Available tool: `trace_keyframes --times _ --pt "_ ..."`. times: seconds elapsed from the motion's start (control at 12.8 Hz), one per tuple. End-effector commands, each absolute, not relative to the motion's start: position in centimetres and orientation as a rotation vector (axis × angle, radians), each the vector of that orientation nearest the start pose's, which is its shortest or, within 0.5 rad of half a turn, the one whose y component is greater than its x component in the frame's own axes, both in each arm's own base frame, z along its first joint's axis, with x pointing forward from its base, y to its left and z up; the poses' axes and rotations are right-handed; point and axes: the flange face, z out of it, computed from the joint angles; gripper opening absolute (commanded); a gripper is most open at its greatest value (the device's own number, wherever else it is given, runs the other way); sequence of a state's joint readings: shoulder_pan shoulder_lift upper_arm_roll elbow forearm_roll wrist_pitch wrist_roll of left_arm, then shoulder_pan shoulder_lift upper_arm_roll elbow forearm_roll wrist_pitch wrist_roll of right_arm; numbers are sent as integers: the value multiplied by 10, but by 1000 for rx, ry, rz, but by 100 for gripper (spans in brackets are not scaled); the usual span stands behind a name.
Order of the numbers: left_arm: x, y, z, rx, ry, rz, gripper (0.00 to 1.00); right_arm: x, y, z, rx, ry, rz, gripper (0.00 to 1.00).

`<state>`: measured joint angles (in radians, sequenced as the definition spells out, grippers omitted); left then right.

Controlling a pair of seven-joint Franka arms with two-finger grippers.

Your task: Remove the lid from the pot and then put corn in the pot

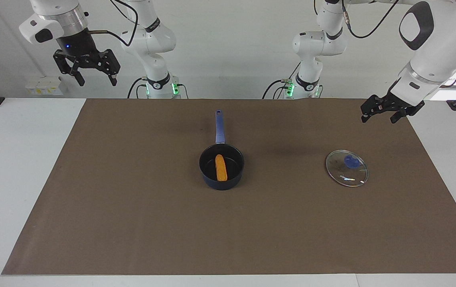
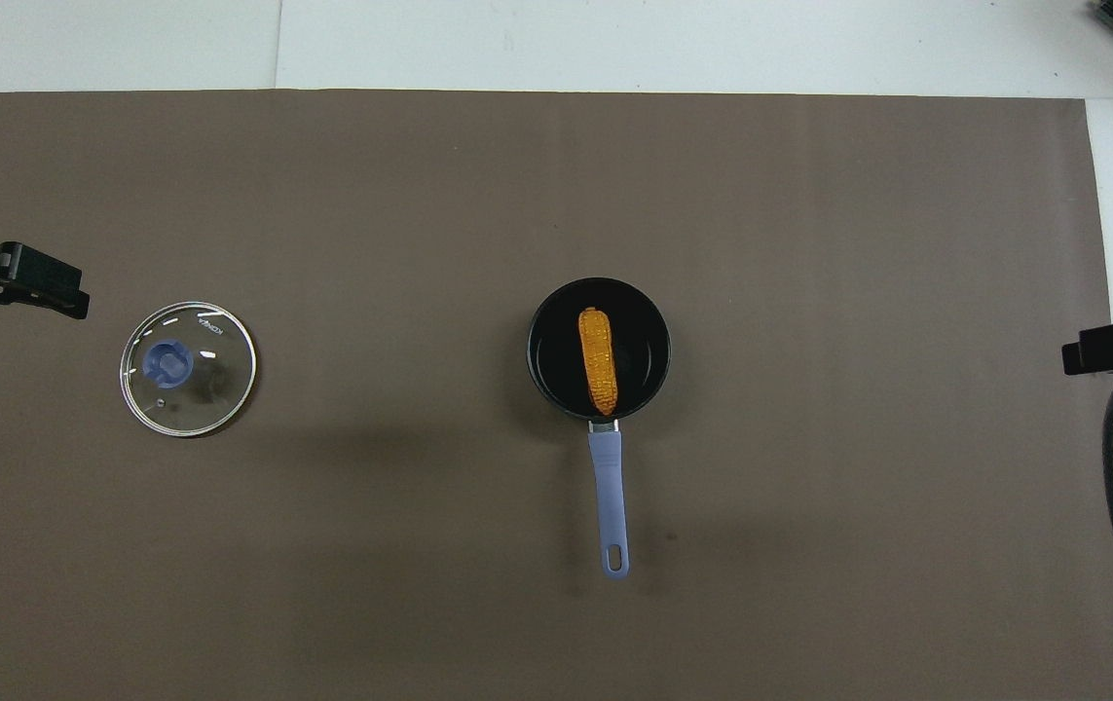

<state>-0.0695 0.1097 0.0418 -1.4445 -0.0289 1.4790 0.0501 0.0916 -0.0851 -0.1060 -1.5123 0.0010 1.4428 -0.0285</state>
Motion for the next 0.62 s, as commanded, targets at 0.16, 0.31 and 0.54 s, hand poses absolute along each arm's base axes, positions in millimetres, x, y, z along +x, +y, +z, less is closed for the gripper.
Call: trace_keyframes --times 0.16,0.31,0.54 --pt "570 -18 623 -3157 113 92 100 509 -11 681 -3147 -80 -69 100" --pt "570 -17 622 -3157 111 94 100 509 -12 681 -3146 -73 -66 100" --pt "570 -17 623 -3157 113 94 100 509 -12 681 -3143 -69 -66 100"
